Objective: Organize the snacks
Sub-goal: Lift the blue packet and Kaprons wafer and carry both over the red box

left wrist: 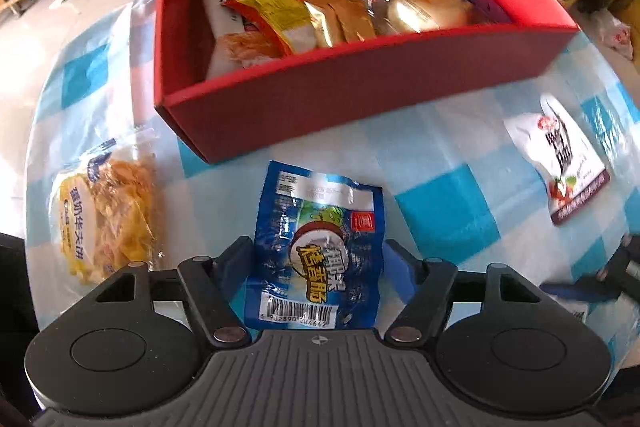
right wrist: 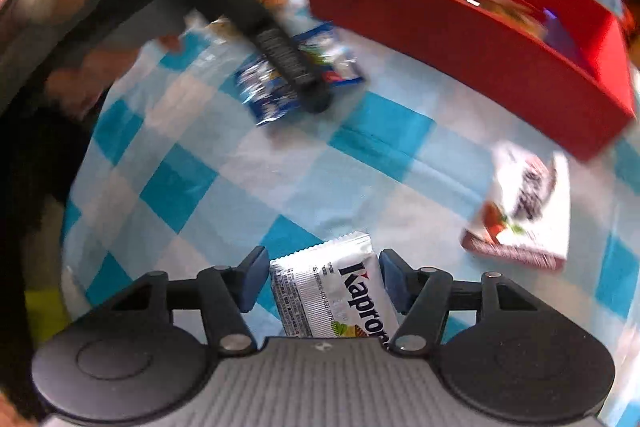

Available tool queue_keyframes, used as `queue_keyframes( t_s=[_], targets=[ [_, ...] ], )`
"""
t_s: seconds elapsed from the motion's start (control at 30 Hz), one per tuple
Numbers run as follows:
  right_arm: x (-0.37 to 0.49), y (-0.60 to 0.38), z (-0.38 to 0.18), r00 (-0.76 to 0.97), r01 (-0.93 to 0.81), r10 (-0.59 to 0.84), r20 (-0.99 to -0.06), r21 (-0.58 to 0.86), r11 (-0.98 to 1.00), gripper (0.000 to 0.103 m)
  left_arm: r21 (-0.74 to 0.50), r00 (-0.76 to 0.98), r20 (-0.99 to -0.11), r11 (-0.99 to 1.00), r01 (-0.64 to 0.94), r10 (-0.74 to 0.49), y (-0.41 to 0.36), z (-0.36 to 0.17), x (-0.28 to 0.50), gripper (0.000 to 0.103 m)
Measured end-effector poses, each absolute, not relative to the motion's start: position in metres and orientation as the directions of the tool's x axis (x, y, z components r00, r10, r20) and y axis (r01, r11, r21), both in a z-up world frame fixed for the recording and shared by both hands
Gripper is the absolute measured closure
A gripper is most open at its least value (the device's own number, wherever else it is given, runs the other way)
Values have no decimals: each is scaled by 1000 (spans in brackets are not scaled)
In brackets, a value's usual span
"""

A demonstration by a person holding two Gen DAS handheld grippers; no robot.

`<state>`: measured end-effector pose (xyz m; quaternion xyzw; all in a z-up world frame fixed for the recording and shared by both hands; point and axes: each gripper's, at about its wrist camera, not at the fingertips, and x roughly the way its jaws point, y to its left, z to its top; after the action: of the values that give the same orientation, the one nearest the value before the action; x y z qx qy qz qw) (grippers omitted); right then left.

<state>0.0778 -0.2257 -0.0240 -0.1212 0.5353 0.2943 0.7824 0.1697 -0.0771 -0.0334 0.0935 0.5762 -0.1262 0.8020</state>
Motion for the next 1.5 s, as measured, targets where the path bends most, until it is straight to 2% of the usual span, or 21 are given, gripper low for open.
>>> queue_keyframes(
  t_s=[0.07, 0.13, 0.2, 0.3, 0.4, 0.6, 0.9, 1.5],
  targets=[
    [80, -228, -23, 274, -570, 320, -907, 115, 813, 48, 33, 321, -944, 945, 326, -77, -82, -34, 169, 25],
    [82, -228, -26, 275, -556, 318, -908, 119, 822, 48, 54, 327, -943, 945, 323, -58, -84, -36, 170, 13],
    [82, -228, -29, 287, -556, 293, -912, 91, 826, 48, 83, 341, -940, 950, 302, -26, -84, -40, 172, 7],
    [81, -226, -27, 295, -558, 274, -915, 68, 827, 48, 80, 351, -936, 956, 281, -25, -84, -38, 170, 10],
    [85, -232, -23, 298, -532, 281, -912, 86, 842, 49, 49, 355, -933, 955, 294, -61, -87, -32, 161, 28],
    [95, -248, -4, 366, -464, 299, -881, 105, 880, 49, 41, 346, -936, 958, 285, -63, -90, -26, 147, 29],
    [115, -265, 29, 489, -377, 303, -818, 115, 919, 50, 29, 424, -899, 953, 302, -107, -95, 5, 142, 29],
    [137, -266, 63, 590, -349, 327, -738, 132, 928, 50, 8, 497, -854, 953, 303, -151, -104, 34, 158, 29]
  ],
)
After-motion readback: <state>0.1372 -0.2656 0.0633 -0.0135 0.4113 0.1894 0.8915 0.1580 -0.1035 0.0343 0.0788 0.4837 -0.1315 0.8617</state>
